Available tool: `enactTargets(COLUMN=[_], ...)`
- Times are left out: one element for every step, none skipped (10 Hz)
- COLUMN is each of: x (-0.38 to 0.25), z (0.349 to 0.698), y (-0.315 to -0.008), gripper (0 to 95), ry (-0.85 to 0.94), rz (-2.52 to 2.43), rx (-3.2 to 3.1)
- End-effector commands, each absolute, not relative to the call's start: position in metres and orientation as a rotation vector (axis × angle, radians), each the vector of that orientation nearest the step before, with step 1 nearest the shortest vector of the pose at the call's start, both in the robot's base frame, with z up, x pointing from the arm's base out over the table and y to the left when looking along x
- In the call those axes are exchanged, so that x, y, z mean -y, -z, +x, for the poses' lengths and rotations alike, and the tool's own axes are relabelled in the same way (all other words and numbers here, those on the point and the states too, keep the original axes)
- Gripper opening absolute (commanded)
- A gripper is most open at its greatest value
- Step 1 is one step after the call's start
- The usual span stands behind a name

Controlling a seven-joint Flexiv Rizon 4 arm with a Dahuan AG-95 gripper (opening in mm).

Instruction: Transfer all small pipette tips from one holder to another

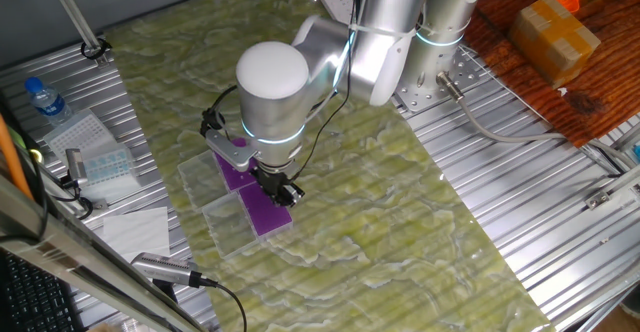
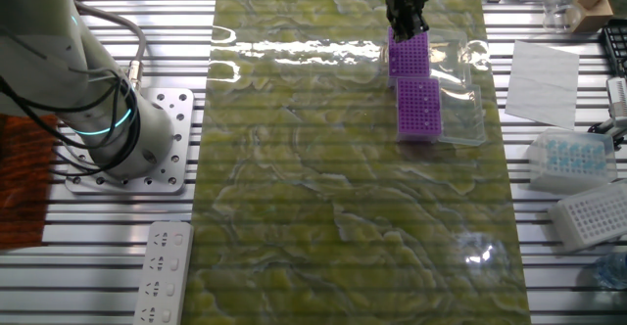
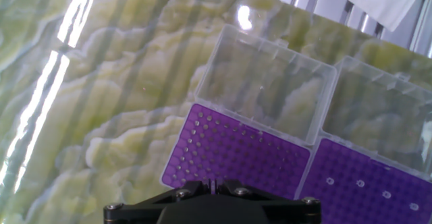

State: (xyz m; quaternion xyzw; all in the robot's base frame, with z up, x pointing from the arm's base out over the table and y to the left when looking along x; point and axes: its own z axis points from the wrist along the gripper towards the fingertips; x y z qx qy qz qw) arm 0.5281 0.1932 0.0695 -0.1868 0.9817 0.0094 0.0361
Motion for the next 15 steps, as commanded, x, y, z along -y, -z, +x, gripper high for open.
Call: enactTargets(x=[-0.193, -0.193, -0.193, -0.193, -0.193, -0.193, -0.193, -0.191, -0.186, -0.166, -0.151, -0.142, -0.116, -0.114, -0.098], z=[0.528, 0.528, 0.528, 0.528, 0.528, 0.528, 0.528, 0.528, 0.530, 0.534, 0.537, 0.539, 0.545, 0.545, 0.554], y=[-0.068, -0.067, -0.066, -0.066, -0.066, -0.066, -0.066, -0.068, -0.070, -0.078, -0.082, -0.084, -0.089, -0.090, -0.088], gripper=[0.0, 0.0, 0.0, 19.0, 19.0, 19.0, 19.0, 19.0, 19.0, 19.0, 19.0, 19.0, 19.0, 19.0, 19.0], ry=[-0.027, -0.027, -0.029, -0.028, -0.028, -0.028, -0.027, -0.024, -0.017, -0.012, -0.012, -0.012, -0.012, -0.012, -0.011], rz=[-0.580, -0.590, -0.598, -0.607, -0.613, -0.616, -0.621, -0.635, -0.660, -0.744, -0.795, -0.819, -0.883, -0.887, -0.912], rx=[-3.015, -3.011, -3.009, -3.007, -3.006, -3.004, -3.003, -3.005, -3.003, -2.990, -2.978, -2.973, -2.958, -2.957, -2.951])
